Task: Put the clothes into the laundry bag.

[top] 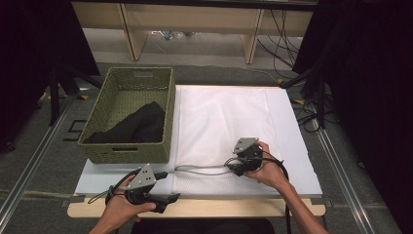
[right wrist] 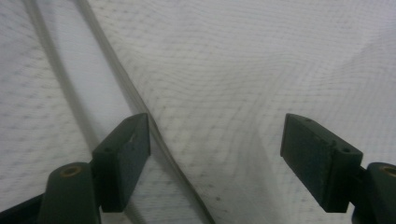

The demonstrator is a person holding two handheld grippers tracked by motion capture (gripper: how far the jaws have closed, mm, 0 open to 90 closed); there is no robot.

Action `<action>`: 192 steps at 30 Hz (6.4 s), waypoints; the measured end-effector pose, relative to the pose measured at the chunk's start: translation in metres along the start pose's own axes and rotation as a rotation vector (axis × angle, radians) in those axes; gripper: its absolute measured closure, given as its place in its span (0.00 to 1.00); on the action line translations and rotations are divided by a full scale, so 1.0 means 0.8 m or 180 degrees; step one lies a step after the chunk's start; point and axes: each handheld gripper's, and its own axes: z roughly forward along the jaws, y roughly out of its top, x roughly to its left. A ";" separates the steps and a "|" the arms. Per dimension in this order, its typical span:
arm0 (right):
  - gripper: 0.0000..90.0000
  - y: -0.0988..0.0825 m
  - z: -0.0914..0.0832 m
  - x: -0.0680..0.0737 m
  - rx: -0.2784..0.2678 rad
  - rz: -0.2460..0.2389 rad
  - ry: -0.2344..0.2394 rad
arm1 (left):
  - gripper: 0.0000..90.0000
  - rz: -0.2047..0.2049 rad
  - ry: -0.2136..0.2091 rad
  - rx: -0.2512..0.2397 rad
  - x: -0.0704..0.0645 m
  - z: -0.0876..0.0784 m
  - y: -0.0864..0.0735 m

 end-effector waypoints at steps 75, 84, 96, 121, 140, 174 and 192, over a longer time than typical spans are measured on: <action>1.00 0.043 -0.034 -0.046 -0.0161 -0.0064 0.0123 | 0.27 -0.0368 0.0359 -0.0168 0.034 -0.053 0.048; 1.00 0.046 -0.039 -0.044 -0.0148 -0.0038 0.0081 | 0.25 -0.0463 0.0445 -0.0189 0.055 -0.061 0.064; 0.99 0.047 -0.044 -0.045 -0.0184 -0.0111 0.0064 | 0.20 -0.0589 0.0789 -0.0133 0.110 -0.081 0.095; 0.99 0.047 -0.042 -0.045 -0.0158 -0.0132 0.0108 | 0.22 -0.0483 0.1033 0.1221 0.282 -0.022 0.109; 0.99 0.045 -0.040 -0.044 -0.0144 -0.0218 0.0067 | 0.03 -0.0127 0.0823 0.2055 0.303 0.044 0.063; 0.99 0.044 -0.039 -0.044 -0.0190 -0.0251 0.0048 | 0.68 -0.0580 0.1229 0.1031 0.307 -0.018 0.125; 0.99 0.044 -0.038 -0.043 -0.0188 -0.0238 0.0067 | 0.68 -0.0705 0.1091 0.0774 0.270 -0.075 0.192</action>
